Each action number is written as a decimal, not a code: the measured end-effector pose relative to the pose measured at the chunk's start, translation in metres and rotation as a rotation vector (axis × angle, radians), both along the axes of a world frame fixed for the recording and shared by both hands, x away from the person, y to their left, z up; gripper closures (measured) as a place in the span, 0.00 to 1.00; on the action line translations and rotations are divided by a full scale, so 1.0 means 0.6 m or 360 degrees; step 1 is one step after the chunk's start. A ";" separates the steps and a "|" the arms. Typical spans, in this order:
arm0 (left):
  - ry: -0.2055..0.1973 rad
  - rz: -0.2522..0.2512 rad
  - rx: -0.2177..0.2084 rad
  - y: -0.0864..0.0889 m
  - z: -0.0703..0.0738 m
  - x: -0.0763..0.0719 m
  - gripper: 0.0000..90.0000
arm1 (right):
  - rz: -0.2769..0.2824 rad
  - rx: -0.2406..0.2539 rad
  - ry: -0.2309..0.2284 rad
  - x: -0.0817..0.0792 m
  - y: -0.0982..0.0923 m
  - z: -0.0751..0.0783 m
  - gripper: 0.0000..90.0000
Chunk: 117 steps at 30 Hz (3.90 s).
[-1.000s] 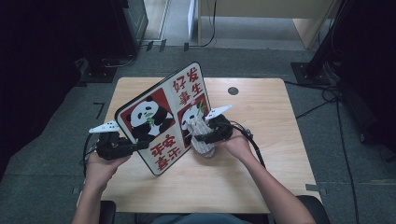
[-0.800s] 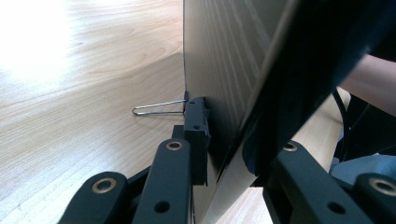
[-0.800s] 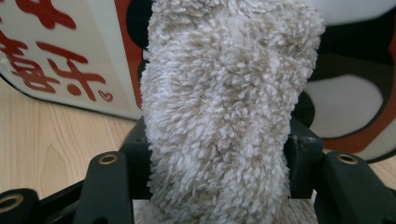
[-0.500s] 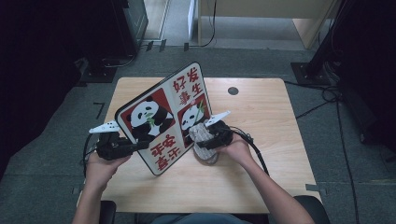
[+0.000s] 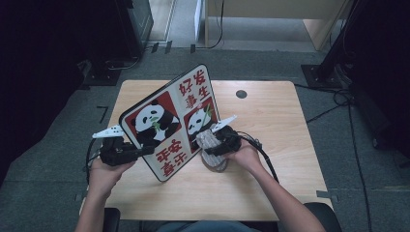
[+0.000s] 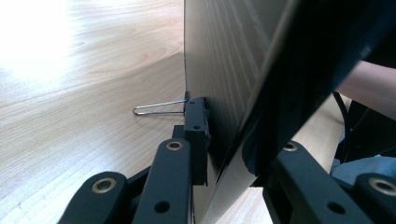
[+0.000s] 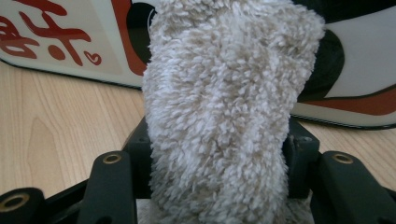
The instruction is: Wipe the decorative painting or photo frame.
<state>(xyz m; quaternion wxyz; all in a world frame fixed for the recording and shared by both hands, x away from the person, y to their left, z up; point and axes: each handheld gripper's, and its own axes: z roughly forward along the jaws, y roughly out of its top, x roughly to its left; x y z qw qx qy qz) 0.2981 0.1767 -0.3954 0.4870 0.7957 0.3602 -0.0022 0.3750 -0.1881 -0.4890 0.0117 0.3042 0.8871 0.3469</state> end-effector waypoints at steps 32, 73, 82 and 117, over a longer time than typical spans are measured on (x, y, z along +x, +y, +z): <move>0.0002 -0.0007 -0.0001 0.000 0.000 0.001 0.85 | 0.0059 0.0231 -0.0163 -0.006 0.016 0.173 0.49; -0.0005 0.0000 -0.0006 0.001 -0.001 0.002 0.86 | 0.0127 0.0196 -0.0337 0.026 0.092 0.291 0.48; -0.0005 0.0004 -0.0015 0.001 -0.002 0.002 0.86 | 0.0139 0.0196 -0.0323 0.024 0.087 0.269 0.48; 0.0000 -0.0004 -0.0022 0.002 -0.003 0.002 0.86 | 0.0135 0.0198 -0.0210 0.012 0.072 0.193 0.47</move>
